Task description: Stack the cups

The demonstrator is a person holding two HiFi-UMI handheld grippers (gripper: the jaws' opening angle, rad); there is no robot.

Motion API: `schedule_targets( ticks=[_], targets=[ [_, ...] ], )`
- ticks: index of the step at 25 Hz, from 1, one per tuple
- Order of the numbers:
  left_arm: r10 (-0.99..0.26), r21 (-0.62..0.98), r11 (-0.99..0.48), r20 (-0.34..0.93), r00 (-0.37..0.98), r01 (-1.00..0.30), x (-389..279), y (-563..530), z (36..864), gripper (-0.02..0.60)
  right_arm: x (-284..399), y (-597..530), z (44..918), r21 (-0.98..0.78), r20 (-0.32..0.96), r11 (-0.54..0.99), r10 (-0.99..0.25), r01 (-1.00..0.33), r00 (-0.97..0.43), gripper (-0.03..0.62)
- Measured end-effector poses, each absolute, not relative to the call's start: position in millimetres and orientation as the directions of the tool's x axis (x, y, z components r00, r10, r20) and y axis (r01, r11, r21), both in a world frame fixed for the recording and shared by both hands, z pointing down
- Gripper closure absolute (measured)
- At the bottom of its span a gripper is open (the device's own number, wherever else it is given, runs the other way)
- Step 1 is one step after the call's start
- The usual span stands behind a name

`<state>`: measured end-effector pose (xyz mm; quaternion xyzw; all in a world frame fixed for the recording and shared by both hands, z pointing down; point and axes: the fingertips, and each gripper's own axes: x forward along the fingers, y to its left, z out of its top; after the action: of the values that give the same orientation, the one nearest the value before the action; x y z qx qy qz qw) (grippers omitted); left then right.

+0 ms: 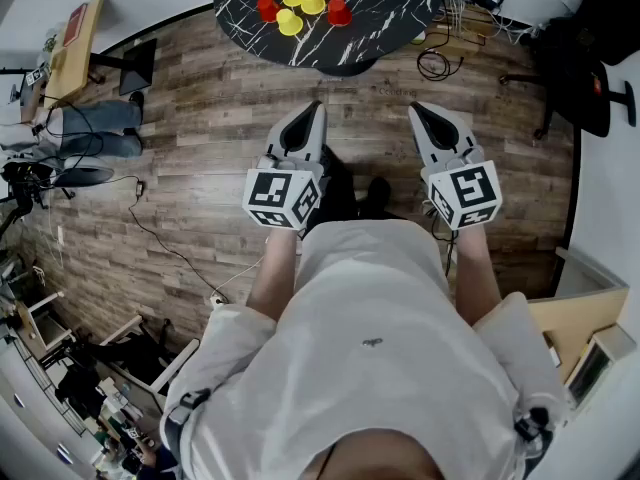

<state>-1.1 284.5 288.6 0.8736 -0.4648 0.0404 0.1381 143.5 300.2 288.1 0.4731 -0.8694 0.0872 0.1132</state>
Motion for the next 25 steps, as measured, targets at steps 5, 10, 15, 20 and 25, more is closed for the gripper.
schedule_targets(
  ticks=[5, 10, 15, 20, 25],
  targets=[
    [-0.805, 0.193, -0.54, 0.168, 0.57, -0.819, -2, 283, 275, 0.578, 139, 306, 274, -0.013, 0.253, 0.529, -0.819, -0.848, -0.515, 0.591],
    [-0.797, 0.172, -0.558, 0.158, 0.582, -0.812, 5, 291, 269, 0.578, 138, 312, 269, -0.005, 0.246, 0.538, -0.816, -0.843, -0.523, 0.591],
    [-0.785, 0.178, -0.568, 0.177, 0.594, -0.804, 8, 301, 275, 0.578, 135, 322, 271, 0.002, 0.252, 0.544, -0.812, -0.839, -0.526, 0.591],
    [-0.802, 0.179, -0.546, 0.169, 0.572, -0.818, 5, 304, 277, 0.577, 127, 333, 268, 0.025, 0.243, 0.565, -0.804, -0.825, -0.543, 0.591],
    [-0.798, 0.169, -0.549, 0.185, 0.573, -0.819, 6, 308, 284, 0.577, 129, 334, 276, 0.009, 0.261, 0.563, -0.799, -0.827, -0.541, 0.59]
  ],
)
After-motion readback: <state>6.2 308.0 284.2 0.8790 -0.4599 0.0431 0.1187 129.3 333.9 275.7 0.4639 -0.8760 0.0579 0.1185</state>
